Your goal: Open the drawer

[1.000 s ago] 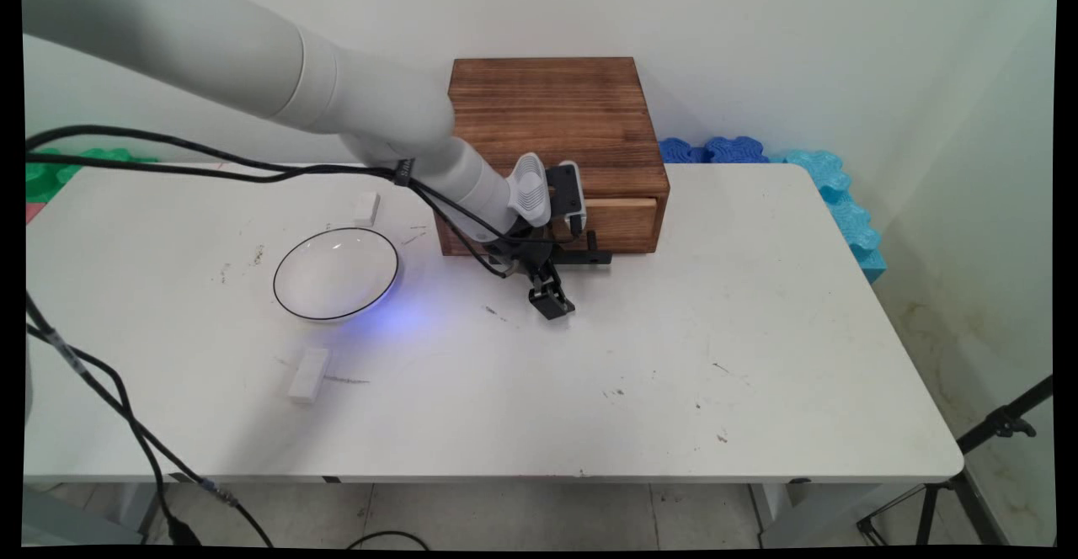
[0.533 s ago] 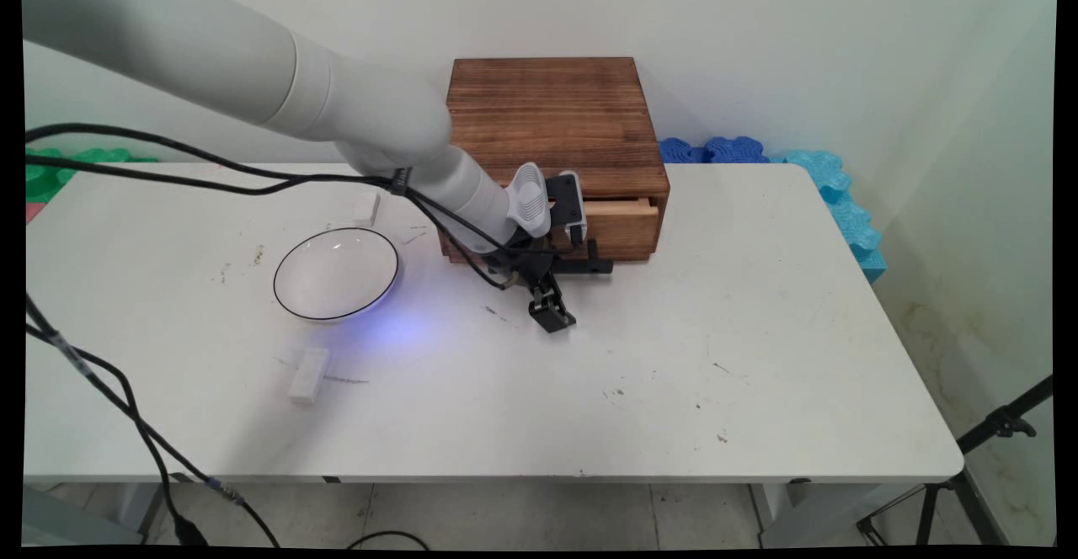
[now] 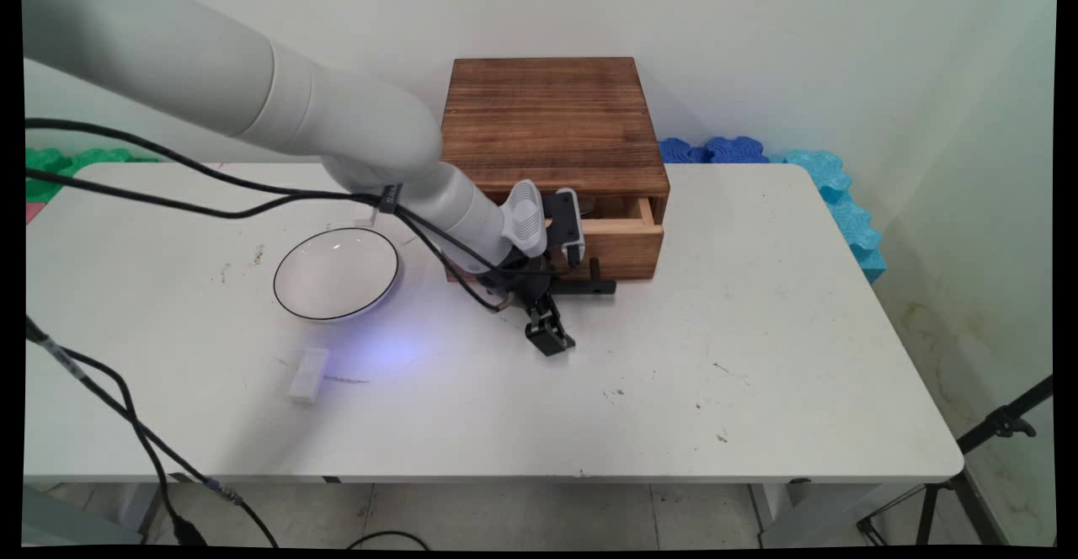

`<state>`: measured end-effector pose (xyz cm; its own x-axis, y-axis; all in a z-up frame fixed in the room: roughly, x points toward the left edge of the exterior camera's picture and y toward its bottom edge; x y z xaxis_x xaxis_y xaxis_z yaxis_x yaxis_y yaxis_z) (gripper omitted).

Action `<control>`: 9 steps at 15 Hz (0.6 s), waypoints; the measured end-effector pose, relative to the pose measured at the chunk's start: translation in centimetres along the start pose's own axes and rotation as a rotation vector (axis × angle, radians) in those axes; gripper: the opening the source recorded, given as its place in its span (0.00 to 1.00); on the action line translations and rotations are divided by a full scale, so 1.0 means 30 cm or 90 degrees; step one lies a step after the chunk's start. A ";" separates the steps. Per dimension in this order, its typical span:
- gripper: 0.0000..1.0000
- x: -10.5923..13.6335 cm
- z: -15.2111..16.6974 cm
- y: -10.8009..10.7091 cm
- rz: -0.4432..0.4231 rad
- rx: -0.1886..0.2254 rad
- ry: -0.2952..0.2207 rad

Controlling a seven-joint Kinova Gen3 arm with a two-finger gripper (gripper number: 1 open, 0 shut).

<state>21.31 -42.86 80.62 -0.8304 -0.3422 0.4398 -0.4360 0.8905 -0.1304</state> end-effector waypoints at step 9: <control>1.00 -0.018 -0.037 0.115 0.004 -0.020 0.008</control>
<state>20.63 -39.29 80.92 -0.8280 -0.3334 0.4509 -0.4198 0.9016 -0.1044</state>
